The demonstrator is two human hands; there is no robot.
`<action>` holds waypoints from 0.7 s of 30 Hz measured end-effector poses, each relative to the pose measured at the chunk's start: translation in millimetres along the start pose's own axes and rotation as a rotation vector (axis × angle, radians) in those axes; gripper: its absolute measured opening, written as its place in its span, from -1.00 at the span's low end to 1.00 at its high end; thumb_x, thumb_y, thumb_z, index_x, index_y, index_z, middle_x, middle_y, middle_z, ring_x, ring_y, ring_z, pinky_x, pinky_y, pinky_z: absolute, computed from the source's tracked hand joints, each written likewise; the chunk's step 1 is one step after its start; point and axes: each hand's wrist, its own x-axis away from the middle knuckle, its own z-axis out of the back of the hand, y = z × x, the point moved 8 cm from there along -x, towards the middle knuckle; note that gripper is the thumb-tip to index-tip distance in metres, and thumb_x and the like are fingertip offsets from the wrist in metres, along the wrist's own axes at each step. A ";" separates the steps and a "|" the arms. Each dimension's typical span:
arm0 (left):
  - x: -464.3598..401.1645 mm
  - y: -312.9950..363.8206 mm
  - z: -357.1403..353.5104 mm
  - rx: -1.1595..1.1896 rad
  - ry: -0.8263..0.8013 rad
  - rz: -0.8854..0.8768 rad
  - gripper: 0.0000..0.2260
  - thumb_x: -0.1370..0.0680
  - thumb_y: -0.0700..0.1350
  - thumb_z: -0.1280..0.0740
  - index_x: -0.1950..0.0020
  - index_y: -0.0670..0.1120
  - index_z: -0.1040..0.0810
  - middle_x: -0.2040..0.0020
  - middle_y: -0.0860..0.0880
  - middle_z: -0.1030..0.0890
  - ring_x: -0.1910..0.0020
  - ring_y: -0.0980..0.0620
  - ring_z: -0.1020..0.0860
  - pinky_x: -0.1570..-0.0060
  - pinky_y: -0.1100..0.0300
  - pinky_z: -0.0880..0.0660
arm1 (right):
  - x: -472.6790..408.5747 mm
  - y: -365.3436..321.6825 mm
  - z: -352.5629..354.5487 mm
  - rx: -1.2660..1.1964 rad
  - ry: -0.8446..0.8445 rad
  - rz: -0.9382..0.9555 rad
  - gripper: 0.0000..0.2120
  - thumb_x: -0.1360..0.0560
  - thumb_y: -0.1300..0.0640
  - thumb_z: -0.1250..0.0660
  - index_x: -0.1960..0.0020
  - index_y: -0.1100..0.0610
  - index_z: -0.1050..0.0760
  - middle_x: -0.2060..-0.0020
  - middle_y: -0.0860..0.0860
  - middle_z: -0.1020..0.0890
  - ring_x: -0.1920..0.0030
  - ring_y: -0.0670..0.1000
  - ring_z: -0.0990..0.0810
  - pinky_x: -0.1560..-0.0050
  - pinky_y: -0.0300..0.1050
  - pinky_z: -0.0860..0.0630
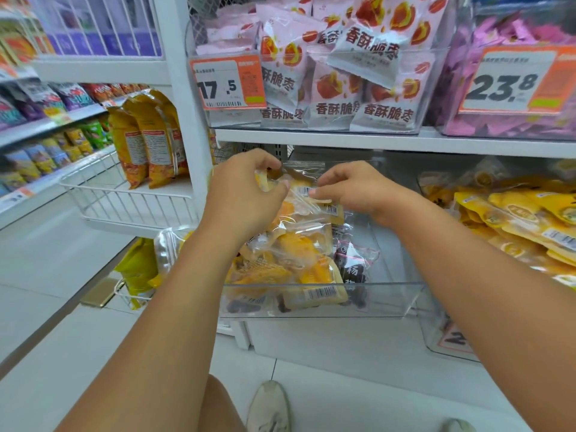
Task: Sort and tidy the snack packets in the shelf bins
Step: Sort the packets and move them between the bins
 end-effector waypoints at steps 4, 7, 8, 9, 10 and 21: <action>2.8 21.6 -24.6 -0.085 -0.035 -0.086 -0.79 -0.51 0.07 -0.44 -0.12 0.07 -0.64 -0.10 0.11 -0.64 -0.13 0.08 -0.56 -0.08 0.14 -0.47 | -5.2 30.2 8.6 0.051 0.091 -0.150 -0.58 -0.46 0.11 -0.51 -0.27 0.21 -0.54 -0.17 0.09 -0.61 -0.12 0.09 -0.61 -0.10 -0.02 -0.58; 4.2 25.2 -42.6 -0.203 -0.108 -0.077 -0.76 -0.53 0.09 -0.42 -0.17 0.08 -0.61 -0.18 0.06 -0.62 -0.20 -0.02 -0.54 -0.11 0.06 -0.50 | -12.2 56.2 15.6 0.000 0.236 -0.256 -0.72 -0.39 0.15 -0.57 -0.02 0.21 -0.59 0.02 0.13 -0.67 0.04 0.10 -0.66 -0.02 0.01 -0.65; 3.8 22.9 -45.2 -0.240 -0.127 -0.062 -0.73 -0.53 0.11 -0.42 -0.19 0.08 -0.60 -0.21 0.04 -0.61 -0.21 -0.03 -0.53 -0.11 0.05 -0.50 | -13.9 59.9 16.0 -0.049 0.267 -0.274 -0.72 -0.36 0.16 -0.59 0.04 0.20 -0.58 0.05 0.12 -0.67 0.07 0.10 -0.67 0.00 0.02 -0.66; 2.9 20.5 -45.2 -0.276 -0.136 -0.050 -0.69 -0.53 0.13 -0.42 -0.23 0.07 -0.59 -0.23 0.04 -0.60 -0.23 -0.04 -0.52 -0.13 0.04 -0.50 | -15.8 61.0 15.8 -0.110 0.285 -0.289 -0.70 -0.33 0.15 -0.62 0.08 0.20 -0.56 0.07 0.11 -0.68 0.08 0.10 -0.67 0.01 0.03 -0.66; 1.7 17.2 -43.3 -0.310 -0.135 -0.039 -0.66 -0.52 0.14 -0.42 -0.26 0.07 -0.58 -0.25 0.03 -0.58 -0.25 -0.05 -0.51 -0.15 0.02 -0.50 | -19.1 61.9 15.7 -0.164 0.298 -0.293 -0.67 -0.31 0.14 -0.64 0.10 0.21 -0.54 0.07 0.10 -0.68 0.08 0.10 -0.67 0.00 0.05 -0.66; -10.6 -35.0 -34.9 -0.326 -0.225 0.181 -0.44 -0.43 0.25 -0.47 -0.38 0.09 -0.51 -0.30 -0.02 -0.58 -0.19 -0.10 -0.58 -0.22 -0.06 -0.51 | -52.3 33.9 -19.7 -0.066 0.118 -0.159 -0.85 -0.32 0.25 -0.60 0.19 0.09 -0.67 0.19 0.01 -0.70 0.05 0.07 -0.68 -0.12 0.00 -0.63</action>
